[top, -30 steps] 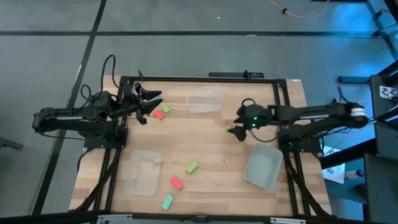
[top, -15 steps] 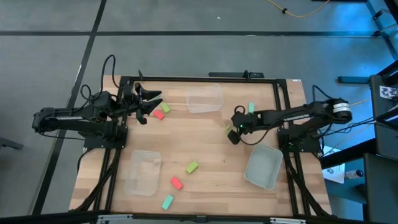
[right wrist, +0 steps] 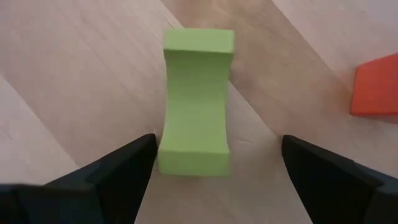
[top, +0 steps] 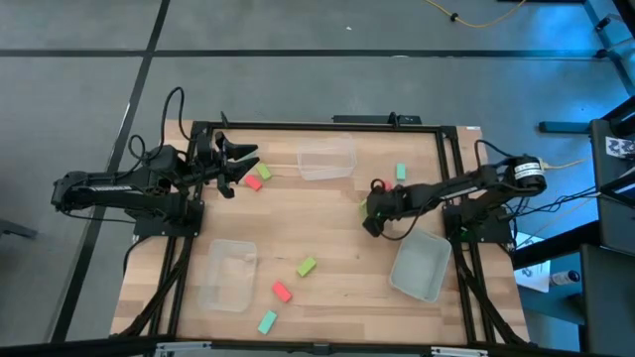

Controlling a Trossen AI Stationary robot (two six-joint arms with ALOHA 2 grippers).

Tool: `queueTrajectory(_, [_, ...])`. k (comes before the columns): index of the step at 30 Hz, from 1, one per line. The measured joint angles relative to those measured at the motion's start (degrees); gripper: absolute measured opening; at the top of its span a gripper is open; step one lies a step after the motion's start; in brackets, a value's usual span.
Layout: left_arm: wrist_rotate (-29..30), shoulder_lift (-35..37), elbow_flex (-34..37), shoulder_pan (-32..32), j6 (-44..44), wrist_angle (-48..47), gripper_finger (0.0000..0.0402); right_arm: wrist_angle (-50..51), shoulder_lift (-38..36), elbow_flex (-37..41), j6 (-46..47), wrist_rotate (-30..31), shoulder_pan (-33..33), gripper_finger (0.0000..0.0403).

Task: Sort & place blocks by color
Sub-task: Put the top right green block into the bottom left transparent bin

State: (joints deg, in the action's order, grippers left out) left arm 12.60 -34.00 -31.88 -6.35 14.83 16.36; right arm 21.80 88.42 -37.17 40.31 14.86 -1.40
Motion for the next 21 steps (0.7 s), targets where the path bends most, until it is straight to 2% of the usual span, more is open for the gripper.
queueTrajectory(3, [0.0, 0.0, 0.0, 0.0, 0.0, 0.0, 0.0192, 0.05, 0.76, -0.04, 0.38, 0.39, -0.56, 0.0345])
queueTrajectory(6, [0.0, 0.0, 0.0, 0.0, 0.0, 0.0, 0.0192, 0.14, 0.92, -0.02, 2.15, 1.96, -1.19, 0.0313])
queueTrajectory(9, [0.0, 0.0, 0.0, 0.0, 0.0, 0.0, 0.0192, -0.03, 0.88, 0.01, 2.76, 2.58, -1.58, 0.0249])
queueTrajectory(13, [0.25, 0.0, 0.0, -0.02, 0.0, 0.01, 0.0192, 0.07, 0.85, 0.06, 0.9, 3.51, -2.12, 0.013])
queueTrajectory(17, [0.28, 0.0, 0.0, -0.01, 0.0, 0.02, 0.0192, 1.8, -1.29, 0.39, -3.38, 4.07, -3.49, 0.0133])
queueTrajectory(21, [0.28, 0.02, 0.0, -0.01, 0.0, 0.05, 0.0192, 3.16, -6.82, 1.72, -3.28, 4.66, -4.53, 0.0133])
